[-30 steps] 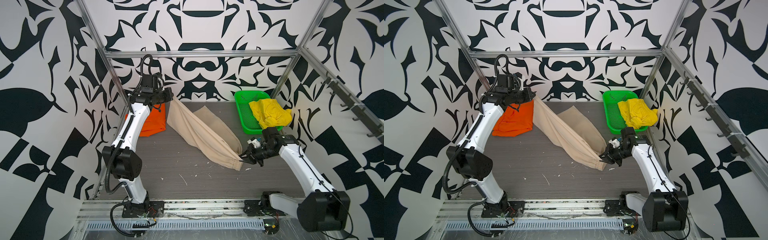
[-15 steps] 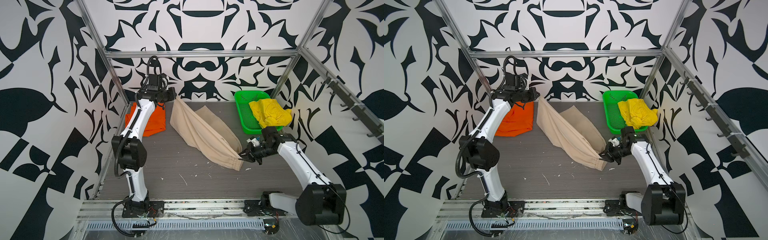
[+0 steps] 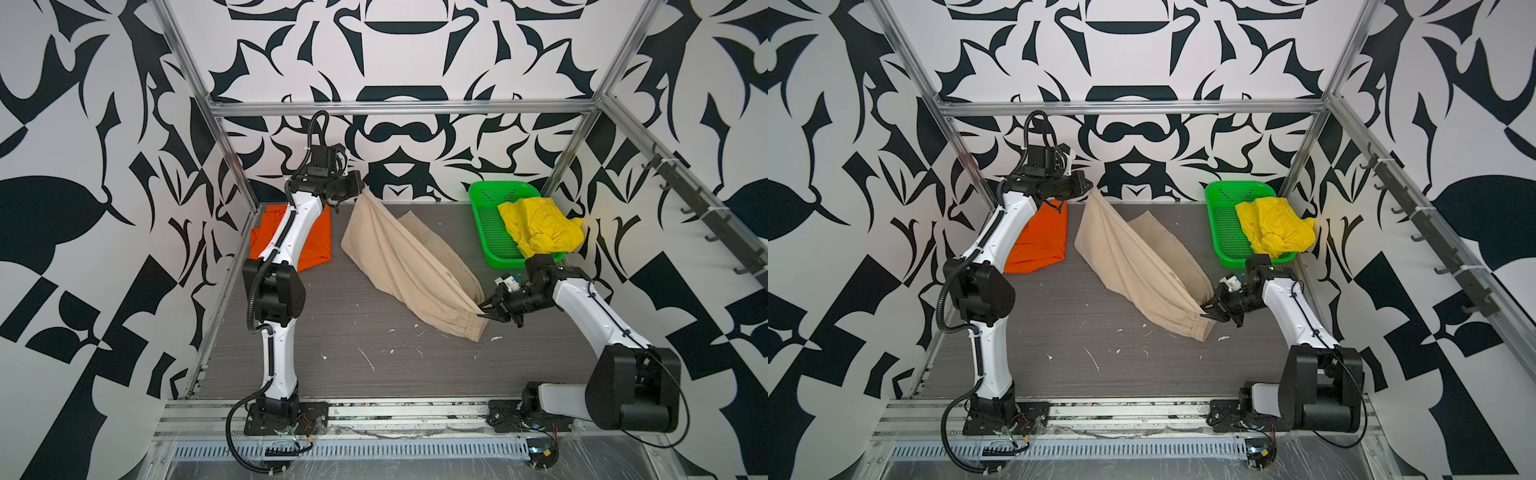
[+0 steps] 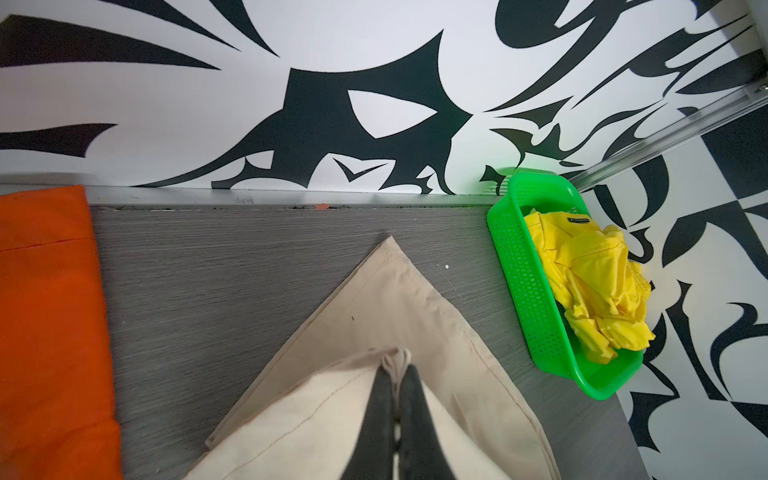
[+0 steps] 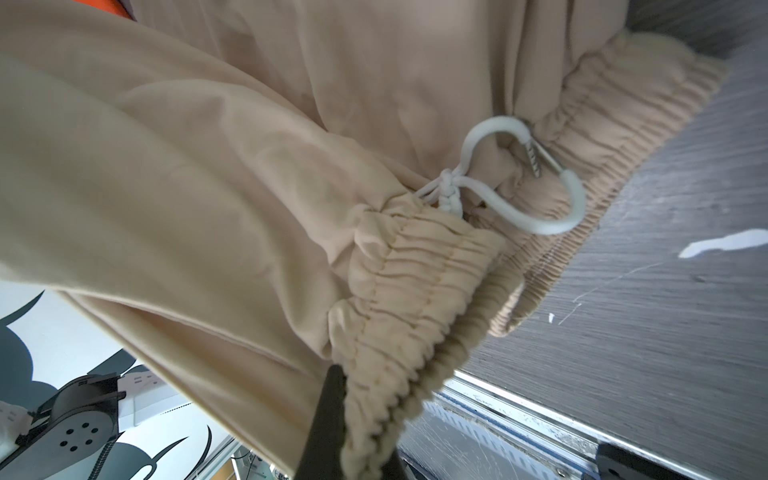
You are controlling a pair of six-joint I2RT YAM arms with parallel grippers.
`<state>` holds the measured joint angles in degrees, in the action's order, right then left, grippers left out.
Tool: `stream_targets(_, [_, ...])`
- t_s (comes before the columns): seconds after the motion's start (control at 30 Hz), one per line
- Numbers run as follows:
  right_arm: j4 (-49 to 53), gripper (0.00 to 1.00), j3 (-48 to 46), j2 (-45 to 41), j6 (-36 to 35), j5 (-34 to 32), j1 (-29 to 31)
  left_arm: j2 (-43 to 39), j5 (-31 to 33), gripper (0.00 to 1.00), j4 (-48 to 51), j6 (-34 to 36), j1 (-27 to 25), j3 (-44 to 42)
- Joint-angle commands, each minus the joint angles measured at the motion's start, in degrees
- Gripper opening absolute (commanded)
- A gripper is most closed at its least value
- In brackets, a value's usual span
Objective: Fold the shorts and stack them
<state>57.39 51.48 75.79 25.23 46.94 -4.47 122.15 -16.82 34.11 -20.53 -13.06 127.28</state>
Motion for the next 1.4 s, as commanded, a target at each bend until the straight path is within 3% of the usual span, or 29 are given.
stream_targets(0.0, [9.61,0.00,-2.43,0.72,-2.98,-6.78,-1.45,1.69,9.29,0.00,-10.83,0.67,3.17,4.58])
stream_targets(0.53, [2.97,0.00,-6.90,8.57,-4.14,-5.95,-5.95,17.76,12.80,0.00,-12.19,2.26,-1.25,16.85])
stream_targets(0.6, [2.38,0.05,-6.76,9.99,-4.09,-5.99,-6.59,20.28,13.27,0.00,-12.34,2.17,-1.90,18.82])
stream_targets(0.7, [1.17,0.25,-5.35,10.11,-2.69,-6.89,-7.43,23.28,13.63,0.15,-13.48,2.12,-2.75,19.83])
stream_targets(0.77, [1.30,0.40,-3.21,9.00,-1.53,-8.02,-7.86,24.83,13.42,0.29,-13.46,1.83,-3.10,20.22])
stream_targets(0.87, [3.61,0.51,1.52,5.87,0.10,-11.58,-8.00,24.47,12.47,0.47,-11.93,1.51,-3.19,19.88])
stream_targets(1.03, [9.35,0.59,10.01,0.88,1.77,-20.33,-7.93,15.77,11.96,0.55,-10.21,2.61,-3.11,9.32])
stream_targets(1.13, [10.20,0.61,12.99,-1.76,2.10,-22.53,-7.13,8.93,5.70,0.55,-10.80,0.55,-3.11,-1.99])
stream_targets(1.27, [9.39,0.62,16.17,-2.98,2.88,-27.88,1.55,3.12,-0.50,0.54,-15.26,-4.51,-3.50,-17.47])
stream_targets(1.37, [3.50,0.62,15.86,-2.91,5.61,-28.87,10.76,2.87,-1.38,0.53,-16.20,-6.14,-4.14,-22.92])
